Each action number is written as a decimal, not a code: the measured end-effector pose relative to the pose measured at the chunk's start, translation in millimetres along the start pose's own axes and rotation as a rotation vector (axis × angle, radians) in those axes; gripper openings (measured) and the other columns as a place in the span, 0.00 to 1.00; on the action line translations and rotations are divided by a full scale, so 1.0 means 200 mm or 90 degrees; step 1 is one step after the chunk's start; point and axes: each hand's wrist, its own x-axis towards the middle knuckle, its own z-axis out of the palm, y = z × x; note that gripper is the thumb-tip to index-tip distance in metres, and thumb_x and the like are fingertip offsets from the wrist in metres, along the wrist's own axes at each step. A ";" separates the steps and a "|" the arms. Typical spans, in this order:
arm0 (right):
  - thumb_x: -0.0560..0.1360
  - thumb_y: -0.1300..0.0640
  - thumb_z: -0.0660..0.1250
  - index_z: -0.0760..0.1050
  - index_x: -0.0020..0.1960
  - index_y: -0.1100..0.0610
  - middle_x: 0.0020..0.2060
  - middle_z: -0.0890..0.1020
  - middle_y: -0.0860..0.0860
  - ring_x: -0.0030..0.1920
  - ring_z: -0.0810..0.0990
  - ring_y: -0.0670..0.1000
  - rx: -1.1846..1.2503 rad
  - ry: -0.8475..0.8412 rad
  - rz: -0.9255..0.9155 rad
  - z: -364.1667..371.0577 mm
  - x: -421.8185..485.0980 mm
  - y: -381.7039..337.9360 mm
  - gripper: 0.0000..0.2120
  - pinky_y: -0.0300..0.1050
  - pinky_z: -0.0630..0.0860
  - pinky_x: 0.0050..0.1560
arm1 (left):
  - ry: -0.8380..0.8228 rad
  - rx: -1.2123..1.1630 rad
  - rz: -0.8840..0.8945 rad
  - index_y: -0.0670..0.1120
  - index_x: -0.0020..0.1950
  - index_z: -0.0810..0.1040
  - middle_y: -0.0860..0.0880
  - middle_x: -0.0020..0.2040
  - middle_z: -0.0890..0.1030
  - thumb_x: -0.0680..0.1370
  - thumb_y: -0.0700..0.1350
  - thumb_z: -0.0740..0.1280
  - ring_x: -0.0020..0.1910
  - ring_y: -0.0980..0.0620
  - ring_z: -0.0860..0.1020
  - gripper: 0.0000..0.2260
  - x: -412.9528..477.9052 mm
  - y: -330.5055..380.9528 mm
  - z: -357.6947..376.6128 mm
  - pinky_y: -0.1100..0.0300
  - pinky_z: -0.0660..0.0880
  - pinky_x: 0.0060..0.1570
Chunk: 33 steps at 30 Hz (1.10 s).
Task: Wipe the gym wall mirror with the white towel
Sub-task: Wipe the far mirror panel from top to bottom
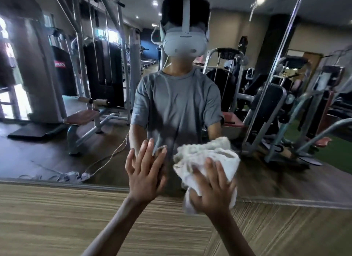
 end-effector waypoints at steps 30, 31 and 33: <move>0.68 0.44 0.61 0.69 0.69 0.49 0.78 0.62 0.55 0.74 0.65 0.58 -0.031 0.074 0.099 -0.18 0.58 0.06 0.29 0.60 0.68 0.57 | 0.037 -0.011 0.049 0.45 0.76 0.68 0.38 0.77 0.66 0.75 0.51 0.65 0.78 0.40 0.62 0.29 0.64 -0.11 -0.14 0.39 0.59 0.73; 0.69 0.45 0.61 0.69 0.69 0.49 0.78 0.63 0.55 0.74 0.65 0.58 -0.024 0.087 0.134 -0.20 0.65 0.08 0.29 0.60 0.66 0.58 | 0.033 -0.021 0.035 0.47 0.75 0.69 0.39 0.76 0.67 0.75 0.52 0.64 0.76 0.40 0.63 0.29 0.67 -0.10 -0.16 0.40 0.59 0.72; 0.72 0.45 0.59 0.67 0.72 0.50 0.78 0.63 0.57 0.76 0.61 0.58 0.006 0.130 0.227 -0.26 0.88 0.11 0.29 0.62 0.64 0.62 | 0.031 -0.043 0.024 0.50 0.72 0.70 0.41 0.73 0.67 0.74 0.54 0.62 0.71 0.40 0.66 0.26 0.76 -0.08 -0.19 0.43 0.60 0.69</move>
